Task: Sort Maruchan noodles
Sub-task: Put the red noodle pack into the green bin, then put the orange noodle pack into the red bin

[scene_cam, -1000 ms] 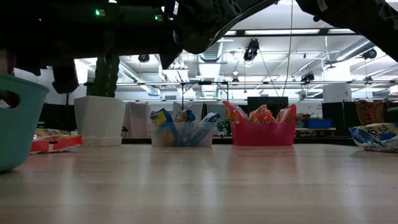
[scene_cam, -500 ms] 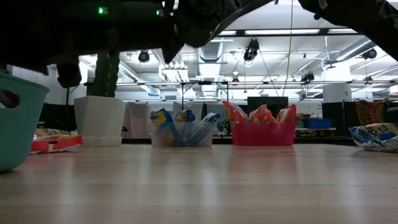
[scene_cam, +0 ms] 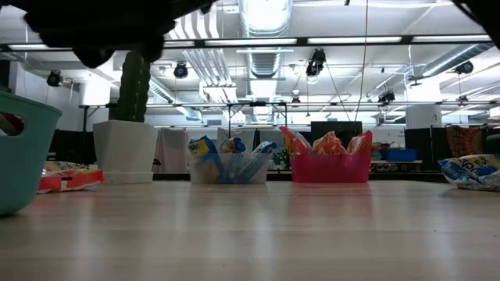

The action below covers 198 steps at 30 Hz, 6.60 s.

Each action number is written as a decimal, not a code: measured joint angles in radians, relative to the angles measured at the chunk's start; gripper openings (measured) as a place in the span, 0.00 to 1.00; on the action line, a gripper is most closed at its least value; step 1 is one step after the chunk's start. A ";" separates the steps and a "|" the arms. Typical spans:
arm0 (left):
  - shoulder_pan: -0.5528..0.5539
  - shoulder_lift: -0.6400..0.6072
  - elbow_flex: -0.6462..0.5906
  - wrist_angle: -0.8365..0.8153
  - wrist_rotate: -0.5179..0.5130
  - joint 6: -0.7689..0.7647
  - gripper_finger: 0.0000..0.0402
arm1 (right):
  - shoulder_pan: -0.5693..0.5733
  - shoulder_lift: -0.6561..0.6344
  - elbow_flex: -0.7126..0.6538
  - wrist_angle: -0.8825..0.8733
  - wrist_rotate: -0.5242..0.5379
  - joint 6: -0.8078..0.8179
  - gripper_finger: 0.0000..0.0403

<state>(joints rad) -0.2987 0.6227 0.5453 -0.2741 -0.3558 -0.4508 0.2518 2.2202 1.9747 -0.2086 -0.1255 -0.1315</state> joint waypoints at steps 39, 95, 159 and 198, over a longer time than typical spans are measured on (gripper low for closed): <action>-0.393 0.993 1.035 -1.054 0.367 -0.933 0.39 | 0.053 -1.101 -1.232 0.612 0.284 -0.151 0.27; -0.608 1.087 0.946 -1.185 -0.039 -1.207 0.01 | 0.053 -1.074 -1.232 0.685 0.283 -0.140 0.27; -0.433 1.080 0.915 -0.811 0.231 -0.742 0.32 | 0.053 -1.074 -1.232 0.657 0.284 -0.130 0.27; 0.156 0.883 0.354 -0.790 0.059 -0.592 0.32 | 0.054 -1.074 -1.232 0.648 0.284 -0.140 0.27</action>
<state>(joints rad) -0.1423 1.5055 0.8996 -1.0639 -0.2970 -1.0432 0.3054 1.1465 0.7422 0.4393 0.1590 -0.2718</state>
